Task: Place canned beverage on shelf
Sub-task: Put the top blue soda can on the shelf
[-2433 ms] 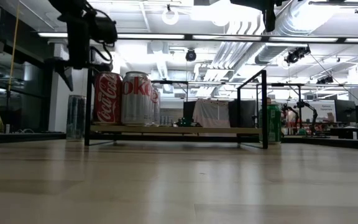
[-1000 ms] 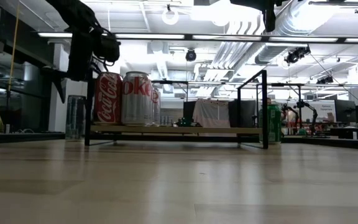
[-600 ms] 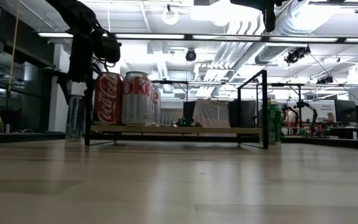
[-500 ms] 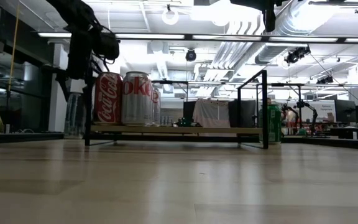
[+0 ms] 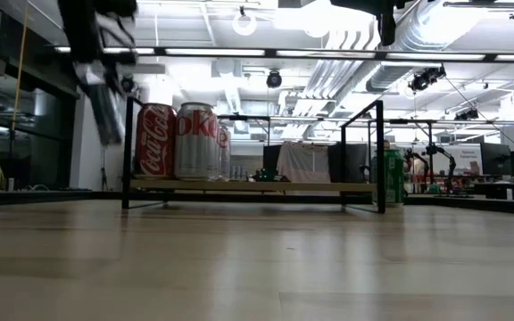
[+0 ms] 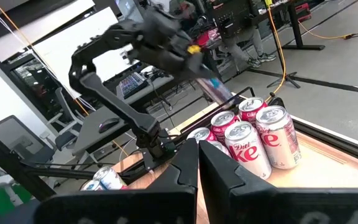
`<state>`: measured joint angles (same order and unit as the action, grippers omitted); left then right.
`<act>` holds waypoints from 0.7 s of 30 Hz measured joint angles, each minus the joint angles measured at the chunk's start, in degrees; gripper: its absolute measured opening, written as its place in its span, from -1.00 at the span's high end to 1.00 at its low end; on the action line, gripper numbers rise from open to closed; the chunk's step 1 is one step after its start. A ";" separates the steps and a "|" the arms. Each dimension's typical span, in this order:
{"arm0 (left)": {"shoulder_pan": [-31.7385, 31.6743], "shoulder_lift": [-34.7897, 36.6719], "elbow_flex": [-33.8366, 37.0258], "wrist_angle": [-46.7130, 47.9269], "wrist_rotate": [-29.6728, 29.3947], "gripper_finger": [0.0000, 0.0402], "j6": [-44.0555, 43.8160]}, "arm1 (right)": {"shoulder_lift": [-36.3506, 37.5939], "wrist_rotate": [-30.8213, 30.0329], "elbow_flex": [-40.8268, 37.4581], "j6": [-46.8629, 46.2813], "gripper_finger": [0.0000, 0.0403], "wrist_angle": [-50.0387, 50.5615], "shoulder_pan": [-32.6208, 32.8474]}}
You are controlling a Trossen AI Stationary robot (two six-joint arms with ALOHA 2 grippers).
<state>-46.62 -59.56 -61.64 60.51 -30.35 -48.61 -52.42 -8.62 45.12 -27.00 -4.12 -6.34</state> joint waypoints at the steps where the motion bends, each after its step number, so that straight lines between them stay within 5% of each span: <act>1: 0.61 1.84 -0.75 -0.08 0.21 0.26 0.78 | 0.00 0.00 0.00 -0.01 1.00 0.02 0.02; 10: 11.65 9.52 -12.32 -11.28 15.34 0.26 15.17 | -0.06 0.00 0.00 2.68 1.00 -7.02 0.02; 16: 26.70 4.27 -18.60 -18.73 25.38 0.26 27.91 | -0.09 2.33 0.00 4.89 1.00 -13.96 0.02; 21: 40.88 -3.27 -21.27 -16.23 26.66 0.26 44.32 | -0.55 3.54 0.17 2.26 0.95 -14.27 0.02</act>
<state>-5.74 -62.83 -82.91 44.28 -3.69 -4.28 -52.98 -5.08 45.30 -24.74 -18.39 -6.33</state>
